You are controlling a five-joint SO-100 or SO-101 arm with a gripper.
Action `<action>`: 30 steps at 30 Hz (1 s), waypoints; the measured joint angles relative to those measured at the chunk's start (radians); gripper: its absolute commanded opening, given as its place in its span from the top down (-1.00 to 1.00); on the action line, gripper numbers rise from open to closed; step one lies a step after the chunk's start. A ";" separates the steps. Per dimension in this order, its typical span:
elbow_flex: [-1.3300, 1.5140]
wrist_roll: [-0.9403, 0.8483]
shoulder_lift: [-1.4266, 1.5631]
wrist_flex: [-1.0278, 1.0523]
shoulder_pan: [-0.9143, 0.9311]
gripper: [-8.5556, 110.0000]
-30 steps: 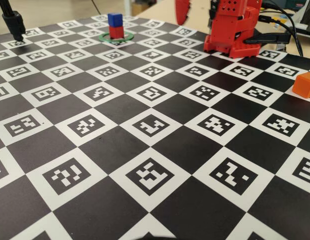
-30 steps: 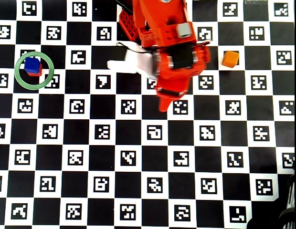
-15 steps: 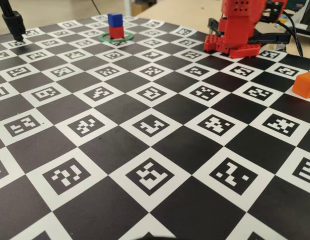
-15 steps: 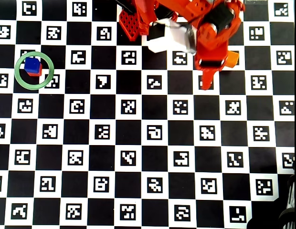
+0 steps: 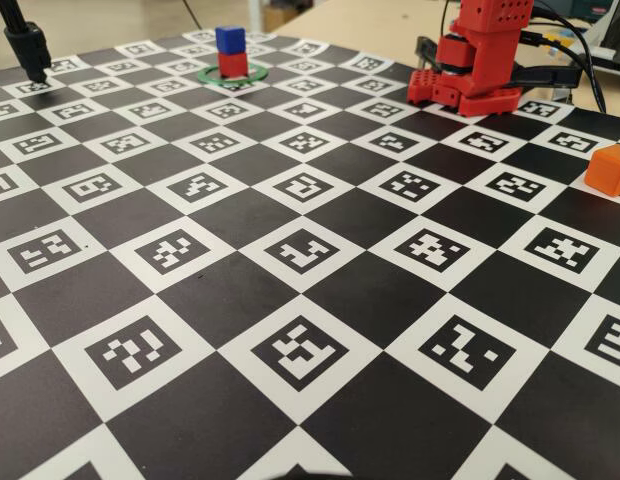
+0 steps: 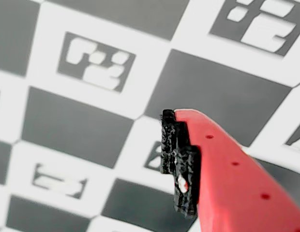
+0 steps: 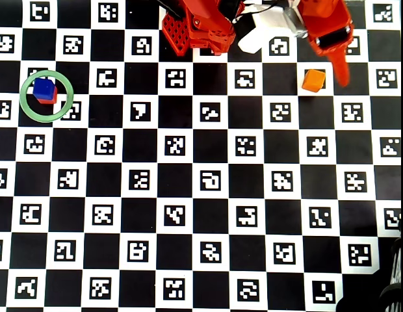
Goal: Grab the red cube then put it in the green circle then put the blue cube on top and finally the orange cube on top
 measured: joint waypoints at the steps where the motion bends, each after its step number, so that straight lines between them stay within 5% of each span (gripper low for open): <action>1: 0.020 0.025 0.000 -0.017 -0.005 -0.03; 17: 0.058 0.325 -0.219 0.029 -0.035 -0.14; 30: 0.038 0.505 -0.393 -0.275 -0.158 -0.14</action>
